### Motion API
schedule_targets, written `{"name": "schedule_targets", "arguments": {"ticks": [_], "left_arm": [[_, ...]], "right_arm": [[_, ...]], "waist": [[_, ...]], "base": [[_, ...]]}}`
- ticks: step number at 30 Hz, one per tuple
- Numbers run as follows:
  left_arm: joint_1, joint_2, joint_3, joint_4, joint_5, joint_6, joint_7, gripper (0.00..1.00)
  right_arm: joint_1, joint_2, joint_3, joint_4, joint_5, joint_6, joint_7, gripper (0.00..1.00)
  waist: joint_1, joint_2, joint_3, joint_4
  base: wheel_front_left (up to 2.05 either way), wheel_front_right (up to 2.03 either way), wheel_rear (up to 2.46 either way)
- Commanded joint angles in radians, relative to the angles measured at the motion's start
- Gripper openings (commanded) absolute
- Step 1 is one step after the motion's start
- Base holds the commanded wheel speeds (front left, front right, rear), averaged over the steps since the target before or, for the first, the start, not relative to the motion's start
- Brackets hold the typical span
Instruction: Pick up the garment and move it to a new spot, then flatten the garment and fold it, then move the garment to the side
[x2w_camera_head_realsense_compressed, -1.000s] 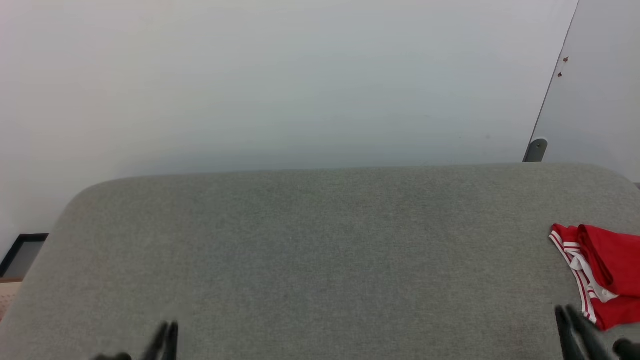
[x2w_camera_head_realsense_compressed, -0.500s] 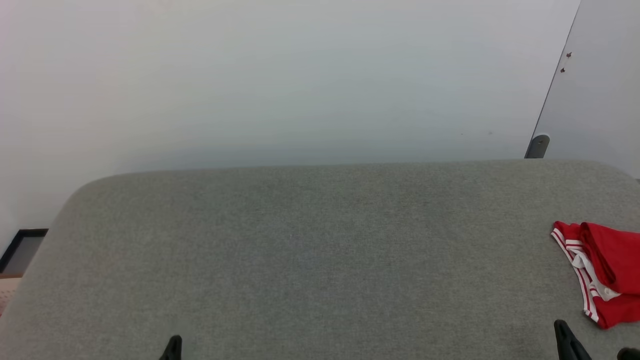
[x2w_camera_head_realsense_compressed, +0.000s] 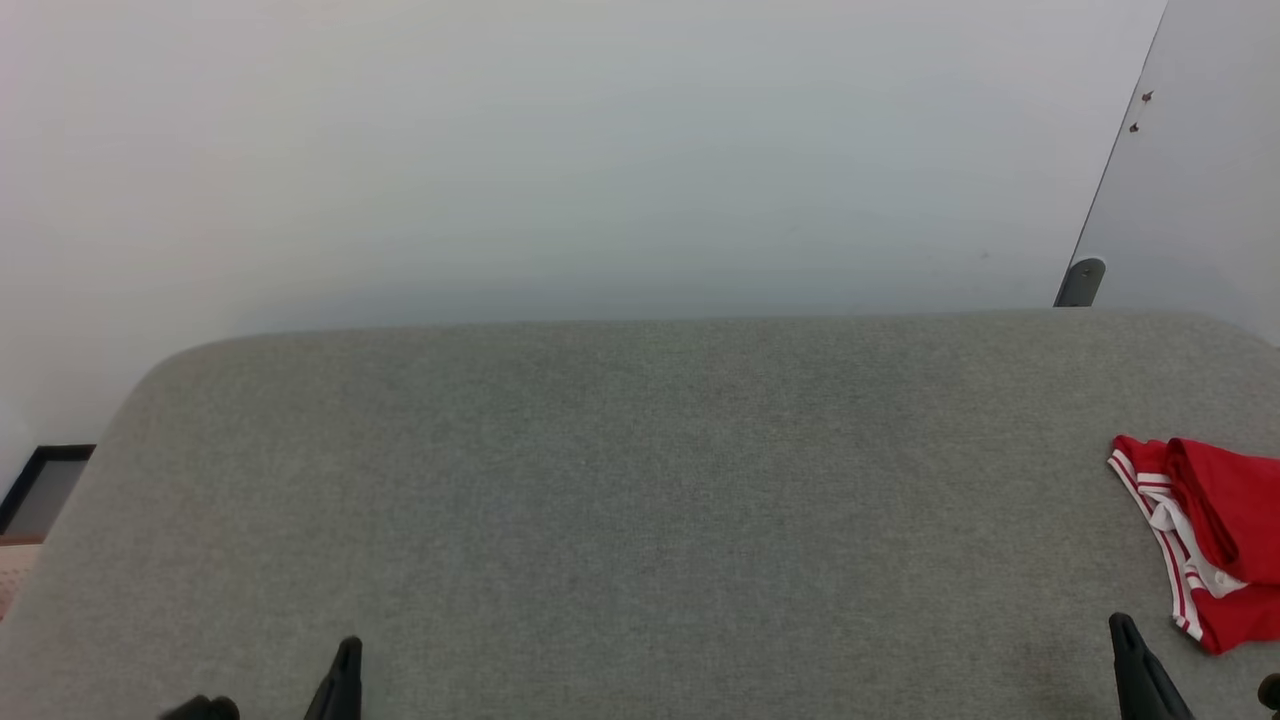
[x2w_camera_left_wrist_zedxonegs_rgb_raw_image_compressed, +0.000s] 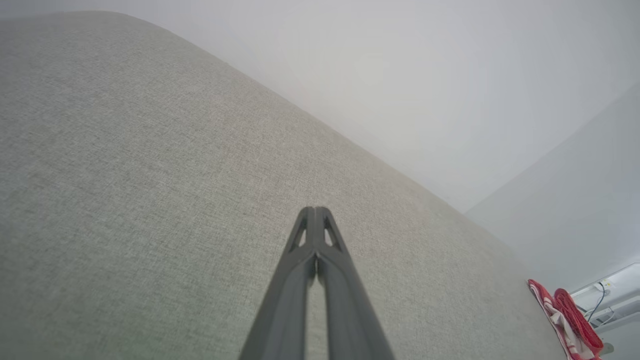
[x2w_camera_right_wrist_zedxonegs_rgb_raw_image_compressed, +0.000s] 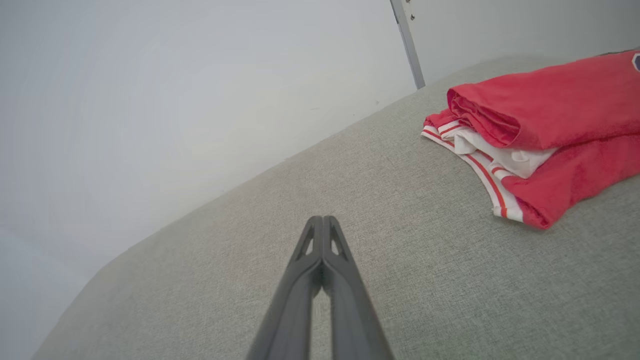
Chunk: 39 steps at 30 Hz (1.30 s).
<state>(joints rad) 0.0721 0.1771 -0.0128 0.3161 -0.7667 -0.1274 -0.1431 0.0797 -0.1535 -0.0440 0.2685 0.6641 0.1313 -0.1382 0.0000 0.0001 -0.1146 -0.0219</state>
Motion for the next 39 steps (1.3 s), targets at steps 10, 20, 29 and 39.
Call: {"name": "schedule_targets", "arguments": {"ticks": [10, 20, 29, 39], "left_arm": [[-0.051, -0.015, 0.026, -0.025, -0.142, -0.002, 0.04, 0.0], [-0.071, -0.031, 0.041, -0.033, -0.242, -0.002, 0.072, 0.0], [-0.089, -0.045, 0.055, -0.039, -0.334, -0.003, 0.1, 0.0], [-0.107, -0.06, 0.069, -0.045, -0.427, -0.003, 0.129, 0.0]], "right_arm": [[-0.057, 0.013, -0.016, -0.018, 0.158, 0.0, 0.042, 0.0], [-0.077, 0.026, -0.025, -0.019, 0.27, 0.0, 0.071, 0.0], [-0.095, 0.038, -0.032, -0.021, 0.375, 0.0, 0.099, 0.0], [-0.114, 0.05, -0.04, -0.022, 0.478, -0.001, 0.128, 0.0]], "waist": [[0.0, -0.0001, 0.012, 0.002], [0.0, -0.0001, 0.023, 0.004], [0.0, -0.0001, 0.034, 0.006], [0.0, -0.0001, 0.045, 0.009]], "base": [[0.0, 0.0, 0.0], [0.0, 0.0, 0.0], [0.0, 0.0, 0.0], [0.0, 0.0, 0.0]]}}
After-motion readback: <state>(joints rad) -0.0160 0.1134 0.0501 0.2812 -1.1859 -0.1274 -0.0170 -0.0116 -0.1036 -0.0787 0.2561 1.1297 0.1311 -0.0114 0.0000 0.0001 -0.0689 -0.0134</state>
